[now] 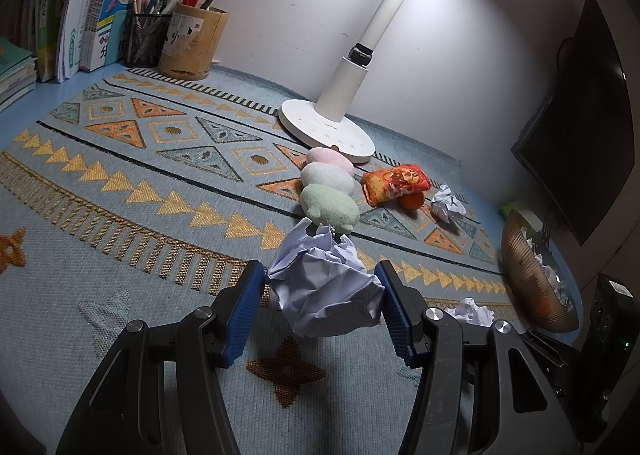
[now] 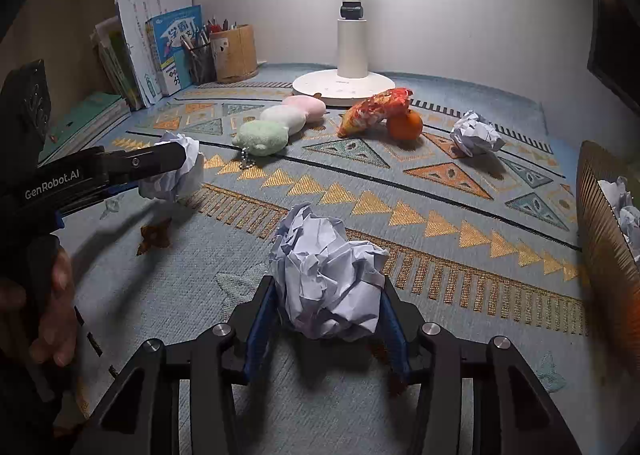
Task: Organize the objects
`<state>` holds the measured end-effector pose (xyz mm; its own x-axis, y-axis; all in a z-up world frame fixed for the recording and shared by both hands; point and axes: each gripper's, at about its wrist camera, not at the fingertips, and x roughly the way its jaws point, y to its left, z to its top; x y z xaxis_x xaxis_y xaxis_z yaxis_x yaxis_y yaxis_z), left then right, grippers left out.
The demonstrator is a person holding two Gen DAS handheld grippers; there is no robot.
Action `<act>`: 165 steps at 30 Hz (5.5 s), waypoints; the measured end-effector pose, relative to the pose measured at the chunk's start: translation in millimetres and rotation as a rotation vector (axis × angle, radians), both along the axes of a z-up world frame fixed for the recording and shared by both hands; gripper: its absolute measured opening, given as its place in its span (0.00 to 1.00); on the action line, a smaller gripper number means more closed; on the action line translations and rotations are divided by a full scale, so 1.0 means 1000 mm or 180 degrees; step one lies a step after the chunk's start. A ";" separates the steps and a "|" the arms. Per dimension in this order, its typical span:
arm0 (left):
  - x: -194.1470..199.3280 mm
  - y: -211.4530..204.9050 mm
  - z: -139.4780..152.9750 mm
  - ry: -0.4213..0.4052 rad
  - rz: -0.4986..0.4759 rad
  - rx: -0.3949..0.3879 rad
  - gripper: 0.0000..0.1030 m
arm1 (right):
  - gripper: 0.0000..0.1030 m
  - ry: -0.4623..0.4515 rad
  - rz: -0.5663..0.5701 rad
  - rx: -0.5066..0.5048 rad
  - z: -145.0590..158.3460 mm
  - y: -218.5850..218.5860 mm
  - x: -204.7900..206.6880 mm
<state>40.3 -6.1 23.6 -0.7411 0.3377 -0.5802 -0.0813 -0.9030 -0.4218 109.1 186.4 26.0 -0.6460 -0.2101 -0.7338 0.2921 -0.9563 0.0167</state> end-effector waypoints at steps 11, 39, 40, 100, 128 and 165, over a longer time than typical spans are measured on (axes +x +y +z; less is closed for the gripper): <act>0.000 0.036 0.017 0.0094 -0.0305 -0.0237 0.53 | 0.45 0.0572 -0.0763 -0.0263 0.035 0.048 0.027; -0.068 0.225 0.079 0.0383 -0.1423 0.0001 0.83 | 0.64 0.0539 -0.2096 -0.0743 0.093 0.280 0.044; -0.062 0.204 0.077 0.0385 -0.1276 -0.0028 0.83 | 0.64 0.0547 -0.1974 -0.0753 0.093 0.261 0.046; -0.042 0.002 0.004 0.0114 -0.0170 -0.0226 0.83 | 0.81 -0.0107 -0.1197 0.0356 -0.005 0.021 -0.025; -0.059 0.018 0.002 -0.0123 -0.0336 -0.0450 0.83 | 0.84 -0.0311 -0.0962 -0.0313 0.014 0.038 -0.102; -0.089 0.006 -0.005 -0.0040 -0.0076 -0.0123 0.44 | 0.62 -0.0449 -0.0598 -0.0422 0.009 0.008 -0.126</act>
<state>-48.6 -0.6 18.9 -0.7256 0.3326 -0.6025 -0.0980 -0.9165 -0.3879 -16.8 193.9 35.0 -0.5760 -0.1964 -0.7935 0.0956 -0.9802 0.1733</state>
